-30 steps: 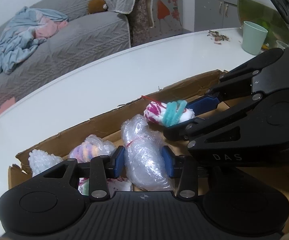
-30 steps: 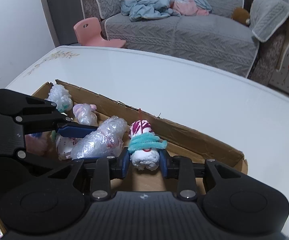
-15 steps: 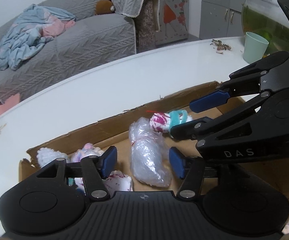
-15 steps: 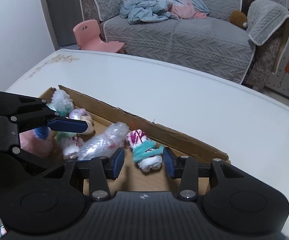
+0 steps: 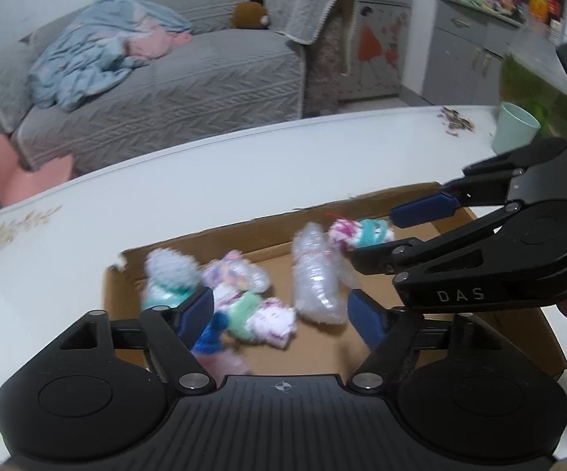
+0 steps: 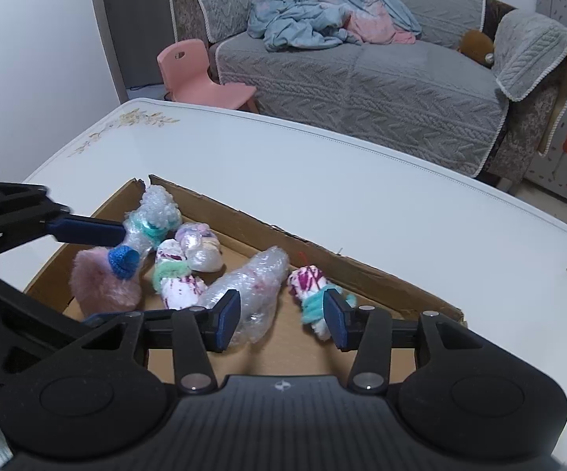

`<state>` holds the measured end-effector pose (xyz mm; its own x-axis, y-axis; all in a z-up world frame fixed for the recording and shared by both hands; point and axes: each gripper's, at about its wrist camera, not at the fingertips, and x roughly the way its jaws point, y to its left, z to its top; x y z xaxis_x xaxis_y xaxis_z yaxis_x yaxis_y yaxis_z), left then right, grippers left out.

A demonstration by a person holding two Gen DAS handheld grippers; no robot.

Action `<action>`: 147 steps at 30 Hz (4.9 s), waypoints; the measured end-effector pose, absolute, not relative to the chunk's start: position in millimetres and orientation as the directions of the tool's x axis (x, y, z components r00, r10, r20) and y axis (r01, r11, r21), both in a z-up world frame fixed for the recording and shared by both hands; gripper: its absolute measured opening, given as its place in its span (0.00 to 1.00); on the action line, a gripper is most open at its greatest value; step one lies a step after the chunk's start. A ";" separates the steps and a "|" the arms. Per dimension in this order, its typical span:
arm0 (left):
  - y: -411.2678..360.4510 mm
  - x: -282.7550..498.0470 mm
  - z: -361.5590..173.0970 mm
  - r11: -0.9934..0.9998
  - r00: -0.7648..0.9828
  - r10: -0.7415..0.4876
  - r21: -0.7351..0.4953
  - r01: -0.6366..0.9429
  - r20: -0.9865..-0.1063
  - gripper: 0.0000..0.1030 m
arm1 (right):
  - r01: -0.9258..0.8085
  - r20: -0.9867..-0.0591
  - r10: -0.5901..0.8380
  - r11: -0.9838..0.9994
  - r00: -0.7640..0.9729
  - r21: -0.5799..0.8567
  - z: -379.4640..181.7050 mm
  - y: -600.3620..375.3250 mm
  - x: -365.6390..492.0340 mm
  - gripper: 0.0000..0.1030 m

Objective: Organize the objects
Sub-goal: 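Carry both bundles into the tray and open both tools, then grasp blue-white sock with left tool while right tool grasps blue knit bundle, then lift both held socks toward the cardboard tray, then lower both socks into the tray and open both tools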

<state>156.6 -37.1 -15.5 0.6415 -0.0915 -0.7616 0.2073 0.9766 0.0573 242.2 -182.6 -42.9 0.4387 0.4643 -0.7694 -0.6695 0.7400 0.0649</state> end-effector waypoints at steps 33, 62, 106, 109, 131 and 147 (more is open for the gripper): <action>65.6 20.8 8.4 1.000 0.693 0.006 -0.010 -0.020 -0.720 0.83 | -0.625 -0.698 0.529 0.767 0.482 0.149 -20.8 -213.5 120.6 0.58; 91.9 -28.1 -75.8 0.987 0.671 0.002 0.110 0.119 -0.741 0.77 | -0.712 -0.664 0.531 0.702 0.526 -0.003 -93.4 -257.3 27.1 0.53; -0.2 17.7 55.0 0.963 0.792 -0.232 -0.020 0.268 -0.565 0.56 | -0.646 -0.500 0.564 0.763 0.657 0.013 14.6 -280.1 105.2 0.43; -27.0 47.6 49.5 0.954 0.766 -0.259 -0.031 0.299 -0.588 0.56 | -0.642 -0.510 0.555 0.767 0.657 0.007 12.5 -276.8 124.7 0.43; -98.0 177.6 -69.2 0.936 0.632 -0.209 0.034 0.350 -0.747 0.56 | -0.639 -0.673 0.482 0.769 0.561 0.019 -54.7 -253.4 225.2 0.43; -103.4 185.5 -73.0 0.954 0.608 -0.153 0.044 0.296 -0.779 0.56 | -0.596 -0.724 0.423 0.803 0.545 0.021 -56.5 -253.8 224.7 0.43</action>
